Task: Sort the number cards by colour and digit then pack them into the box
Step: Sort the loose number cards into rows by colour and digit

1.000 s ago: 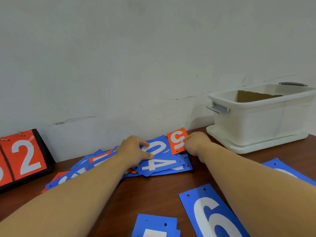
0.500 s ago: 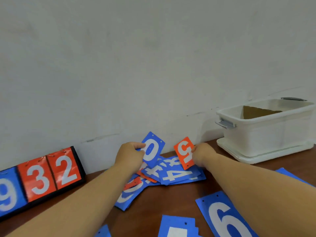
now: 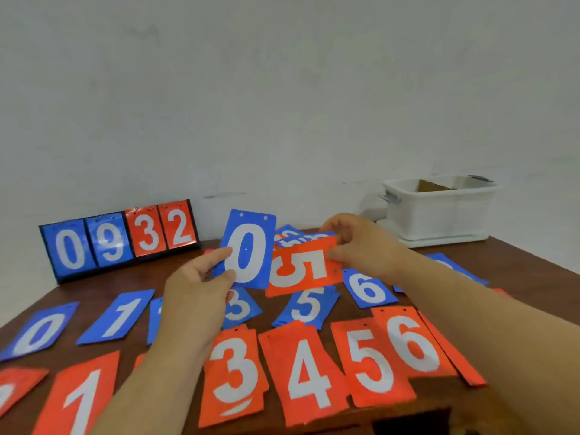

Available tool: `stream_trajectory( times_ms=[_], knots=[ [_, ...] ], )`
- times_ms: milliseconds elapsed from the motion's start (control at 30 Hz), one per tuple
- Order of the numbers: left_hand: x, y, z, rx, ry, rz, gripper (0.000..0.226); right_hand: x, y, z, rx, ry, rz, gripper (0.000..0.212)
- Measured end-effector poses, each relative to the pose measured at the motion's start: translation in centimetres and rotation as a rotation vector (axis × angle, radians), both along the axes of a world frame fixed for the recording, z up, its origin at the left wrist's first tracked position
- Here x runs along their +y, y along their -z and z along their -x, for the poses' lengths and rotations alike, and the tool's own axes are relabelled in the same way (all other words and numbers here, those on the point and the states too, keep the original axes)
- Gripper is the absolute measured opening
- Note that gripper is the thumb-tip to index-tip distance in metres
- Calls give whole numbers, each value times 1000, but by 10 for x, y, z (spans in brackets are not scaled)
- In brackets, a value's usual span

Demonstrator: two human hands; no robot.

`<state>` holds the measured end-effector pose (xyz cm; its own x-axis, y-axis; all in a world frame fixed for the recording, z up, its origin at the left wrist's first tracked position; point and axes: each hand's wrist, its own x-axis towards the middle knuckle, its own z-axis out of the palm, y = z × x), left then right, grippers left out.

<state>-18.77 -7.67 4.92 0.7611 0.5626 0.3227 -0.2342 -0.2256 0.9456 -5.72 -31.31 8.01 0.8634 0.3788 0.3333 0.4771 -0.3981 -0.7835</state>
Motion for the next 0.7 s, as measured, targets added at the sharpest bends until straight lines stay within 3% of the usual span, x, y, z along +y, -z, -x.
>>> stream_trajectory(
  times_ms=[100,200,267,400,467,533,700],
  knots=[
    [-14,22,35,27,-19,-8,40,-17,4,20,13,72,-211,24],
    [-25,39,51,65,-9,5,41,-32,6,31,38,60,-195,19],
    [-30,48,53,94,1,23,40,-40,6,39,102,-45,-77,22],
    [-38,58,53,120,21,78,37,-44,17,43,71,-211,492,22],
    [-41,58,52,141,48,111,36,-39,27,39,54,-243,665,23],
    [-42,59,50,161,67,144,36,-33,36,36,1,-240,768,22],
    [-37,58,50,149,102,143,35,-28,64,19,-96,-106,751,13]
  ],
)
